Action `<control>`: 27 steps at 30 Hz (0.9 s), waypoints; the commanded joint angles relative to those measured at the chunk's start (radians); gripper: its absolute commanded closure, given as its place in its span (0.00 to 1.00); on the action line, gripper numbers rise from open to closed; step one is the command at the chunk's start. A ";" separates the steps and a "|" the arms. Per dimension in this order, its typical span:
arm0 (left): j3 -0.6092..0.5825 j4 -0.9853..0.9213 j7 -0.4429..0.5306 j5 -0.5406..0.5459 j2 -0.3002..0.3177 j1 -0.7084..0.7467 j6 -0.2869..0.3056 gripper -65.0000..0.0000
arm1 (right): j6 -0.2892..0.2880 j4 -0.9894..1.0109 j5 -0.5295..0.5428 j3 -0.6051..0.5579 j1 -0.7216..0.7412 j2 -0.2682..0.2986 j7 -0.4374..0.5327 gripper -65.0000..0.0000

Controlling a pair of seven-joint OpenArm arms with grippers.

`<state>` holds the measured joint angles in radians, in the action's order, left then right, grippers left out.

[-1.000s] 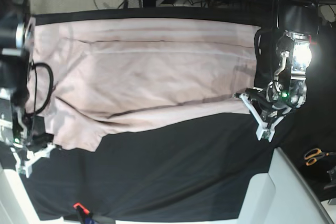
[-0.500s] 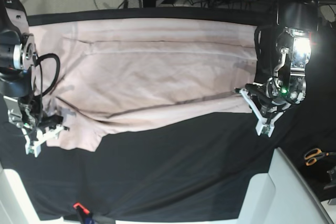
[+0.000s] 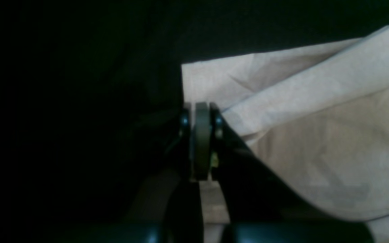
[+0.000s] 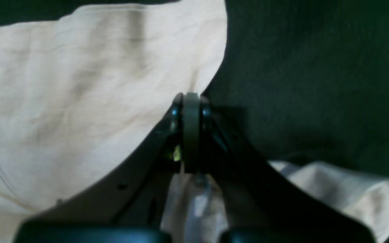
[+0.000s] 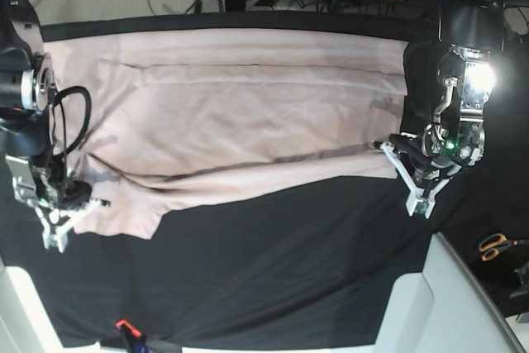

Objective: Fold the T-shirt properly

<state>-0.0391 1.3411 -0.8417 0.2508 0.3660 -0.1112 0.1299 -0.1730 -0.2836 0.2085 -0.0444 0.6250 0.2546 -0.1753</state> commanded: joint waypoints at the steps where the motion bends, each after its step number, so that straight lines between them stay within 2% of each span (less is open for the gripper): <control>1: 0.006 0.018 0.012 -0.003 0.014 -0.022 -0.006 1.00 | -0.003 -0.049 0.007 -0.033 0.040 0.012 0.023 1.00; 5: 0.008 0.018 0.011 -0.003 0.014 -0.045 -0.006 1.00 | -0.003 -0.153 0.007 -0.124 0.037 0.018 -0.042 1.00; 15: 0.008 0.096 0.005 -0.003 0.014 -0.052 -0.006 1.00 | -0.004 -0.329 -0.005 -0.130 0.039 0.048 -0.108 1.00; 20: 0.008 0.102 0.005 -0.003 0.026 -0.051 -0.006 1.00 | -0.006 -0.359 -0.145 -0.127 0.026 0.035 -0.092 1.00; 24: 0.008 0.108 0.005 -0.003 0.028 -0.051 -0.006 1.00 | -0.006 -0.369 -0.231 -0.127 0.000 0.024 0.012 1.00; 27: 0.008 0.133 0.005 -0.003 0.028 -0.049 -0.006 1.00 | -0.006 -0.368 -0.300 -0.127 -0.009 0.018 0.041 1.00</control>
<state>-0.0387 1.4532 -0.8528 0.2504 0.3794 -0.1413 0.1299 -0.1844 -0.6346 -0.0921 -0.1749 0.5812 0.2604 -0.1581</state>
